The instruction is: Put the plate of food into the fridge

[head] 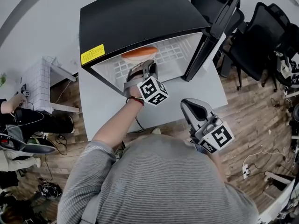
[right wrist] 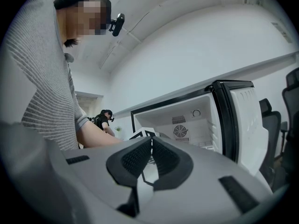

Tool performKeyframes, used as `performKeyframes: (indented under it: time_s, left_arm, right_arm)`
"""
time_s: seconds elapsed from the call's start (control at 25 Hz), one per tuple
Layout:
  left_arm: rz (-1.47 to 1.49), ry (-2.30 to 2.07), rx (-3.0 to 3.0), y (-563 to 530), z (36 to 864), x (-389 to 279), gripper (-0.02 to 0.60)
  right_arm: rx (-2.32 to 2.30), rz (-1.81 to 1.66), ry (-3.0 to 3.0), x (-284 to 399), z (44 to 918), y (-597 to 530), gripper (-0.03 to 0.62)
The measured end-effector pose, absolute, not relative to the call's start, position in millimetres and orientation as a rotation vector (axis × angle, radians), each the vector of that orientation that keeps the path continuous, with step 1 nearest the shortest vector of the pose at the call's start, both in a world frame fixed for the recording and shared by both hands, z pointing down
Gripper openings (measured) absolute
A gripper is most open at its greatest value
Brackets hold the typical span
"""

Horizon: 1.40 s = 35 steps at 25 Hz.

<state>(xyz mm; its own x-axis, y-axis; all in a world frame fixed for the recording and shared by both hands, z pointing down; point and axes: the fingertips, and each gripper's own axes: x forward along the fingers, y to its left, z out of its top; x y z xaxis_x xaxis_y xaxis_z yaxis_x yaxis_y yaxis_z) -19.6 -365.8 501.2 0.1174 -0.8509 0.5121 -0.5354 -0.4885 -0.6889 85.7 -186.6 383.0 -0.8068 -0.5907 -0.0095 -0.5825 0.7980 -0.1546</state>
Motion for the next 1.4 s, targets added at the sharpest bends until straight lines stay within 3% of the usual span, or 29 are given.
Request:
performKeyframes:
  time_s: [0.2,0.32,0.8,1.4]
  left_arm:
    - [-1.248,1.385,-2.142,-351.1,491.7,-16.4,0.053]
    - [-1.2,1.396,-2.195,-342.2,486.4,-13.7,0.012]
    - [-1.025,1.432,-2.382,-315.3,469.3,-2.0,0.011]
    - [-0.441,1.347,-2.852,-227.4,427.7,14.5,0.011]
  right_arm:
    - [-0.932,-0.218,2.932,83.0,382.4,-183.6,0.015]
    - [-0.922,-0.221,2.937,81.3,383.3,-181.2,0.014]
    - [-0.898,-0.226,2.945,78.6,382.8,-172.6,0.014]
    - [-0.896,-0.267,2.985,69.9,406.2,-166.1,0.014]
